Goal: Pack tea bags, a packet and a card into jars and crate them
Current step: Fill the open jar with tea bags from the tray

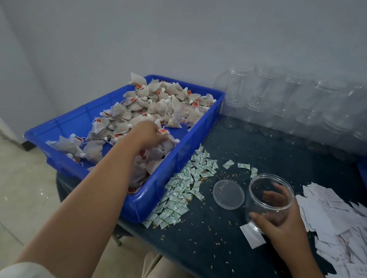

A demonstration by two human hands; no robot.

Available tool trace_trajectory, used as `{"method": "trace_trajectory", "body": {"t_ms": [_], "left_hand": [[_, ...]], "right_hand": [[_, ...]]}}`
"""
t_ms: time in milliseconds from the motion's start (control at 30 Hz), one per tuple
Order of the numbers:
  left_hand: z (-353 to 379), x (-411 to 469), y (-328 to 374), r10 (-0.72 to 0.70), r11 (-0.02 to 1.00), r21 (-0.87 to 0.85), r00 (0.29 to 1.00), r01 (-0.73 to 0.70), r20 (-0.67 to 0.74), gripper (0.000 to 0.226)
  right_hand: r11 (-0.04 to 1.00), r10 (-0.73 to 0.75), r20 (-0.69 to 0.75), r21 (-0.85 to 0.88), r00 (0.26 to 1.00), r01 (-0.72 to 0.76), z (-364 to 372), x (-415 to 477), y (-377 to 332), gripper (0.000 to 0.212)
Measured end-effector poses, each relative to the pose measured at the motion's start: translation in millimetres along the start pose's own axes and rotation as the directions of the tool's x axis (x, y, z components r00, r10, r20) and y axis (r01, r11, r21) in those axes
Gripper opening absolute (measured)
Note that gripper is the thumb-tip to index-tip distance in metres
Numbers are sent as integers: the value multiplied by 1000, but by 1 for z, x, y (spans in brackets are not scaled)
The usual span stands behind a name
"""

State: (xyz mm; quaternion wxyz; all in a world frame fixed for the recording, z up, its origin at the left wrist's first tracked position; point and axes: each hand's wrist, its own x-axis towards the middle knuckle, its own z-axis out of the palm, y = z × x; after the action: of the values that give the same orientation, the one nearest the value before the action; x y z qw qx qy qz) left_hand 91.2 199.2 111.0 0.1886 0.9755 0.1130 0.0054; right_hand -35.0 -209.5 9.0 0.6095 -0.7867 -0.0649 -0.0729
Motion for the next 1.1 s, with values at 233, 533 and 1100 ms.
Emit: {"method": "trace_trajectory", "body": {"t_ms": [233, 533, 1100], "left_hand": [[-20, -25, 30, -19, 813, -578, 988, -75, -156, 46], [-54, -69, 91, 224, 696, -615, 927, -369, -303, 47], [105, -87, 129, 192, 876, -438, 979, -202, -68, 39]], "right_hand": [[1000, 7, 5, -1, 1000, -7, -1, -1, -2, 96], [999, -22, 40, -22, 999, 23, -2, 0, 1, 97], [995, 84, -46, 64, 995, -81, -8, 3, 5, 91]]}}
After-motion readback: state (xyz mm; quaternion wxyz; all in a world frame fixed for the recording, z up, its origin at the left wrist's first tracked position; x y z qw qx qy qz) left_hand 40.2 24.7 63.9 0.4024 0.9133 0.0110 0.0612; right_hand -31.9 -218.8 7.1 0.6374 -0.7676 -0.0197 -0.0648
